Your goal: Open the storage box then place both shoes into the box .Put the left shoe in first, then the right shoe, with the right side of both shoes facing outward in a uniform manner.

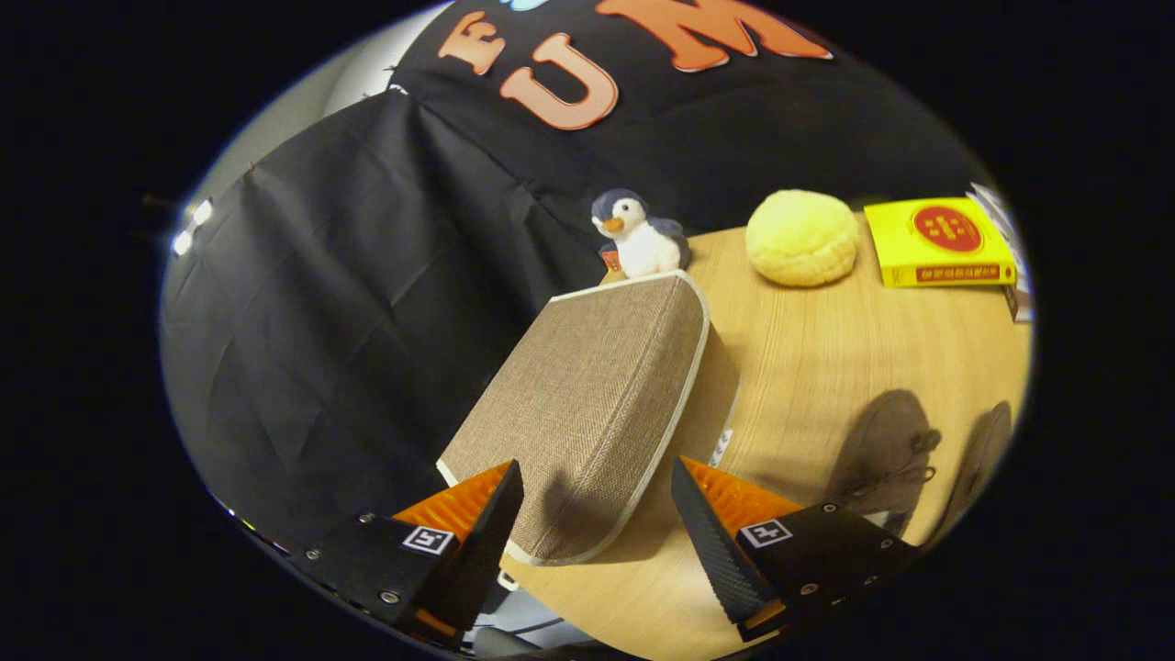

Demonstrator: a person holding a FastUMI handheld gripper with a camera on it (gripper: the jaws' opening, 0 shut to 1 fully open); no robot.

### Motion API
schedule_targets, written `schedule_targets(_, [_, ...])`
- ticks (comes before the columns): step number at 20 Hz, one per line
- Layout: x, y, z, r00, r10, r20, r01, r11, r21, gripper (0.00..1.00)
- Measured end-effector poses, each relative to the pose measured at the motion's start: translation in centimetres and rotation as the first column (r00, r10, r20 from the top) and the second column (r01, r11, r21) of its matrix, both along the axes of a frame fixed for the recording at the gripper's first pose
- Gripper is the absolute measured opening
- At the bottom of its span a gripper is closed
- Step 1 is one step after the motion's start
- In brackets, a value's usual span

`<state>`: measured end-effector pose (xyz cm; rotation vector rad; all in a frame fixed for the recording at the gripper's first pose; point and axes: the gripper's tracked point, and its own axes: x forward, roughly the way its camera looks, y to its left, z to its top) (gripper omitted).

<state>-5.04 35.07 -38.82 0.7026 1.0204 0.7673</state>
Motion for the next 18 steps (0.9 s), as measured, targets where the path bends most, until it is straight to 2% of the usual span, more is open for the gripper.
schedule_targets(4, [-0.1, 1.1, -1.5, 0.995, -0.011, -0.097, 0.021, 0.995, 0.098, 0.97])
schedule_targets(9, [-0.8, 2.6, -1.7, 0.969, 0.018, -0.247, 0.056, 0.956, 0.289, 0.96])
schedule_targets(12, [-0.6, 2.7, -2.2, 0.948, 0.014, -0.317, 0.101, 0.934, 0.343, 0.95])
schedule_targets(15, [-0.6, 2.3, -1.9, 0.934, 0.022, -0.357, 0.111, 0.931, 0.349, 0.90])
schedule_targets(17, [-0.6, 1.9, -1.3, 0.932, 0.030, -0.360, 0.112, 0.923, 0.368, 0.82])
schedule_targets(18, [-0.5, 1.7, -1.1, 0.929, 0.034, -0.370, 0.120, 0.916, 0.384, 0.74])
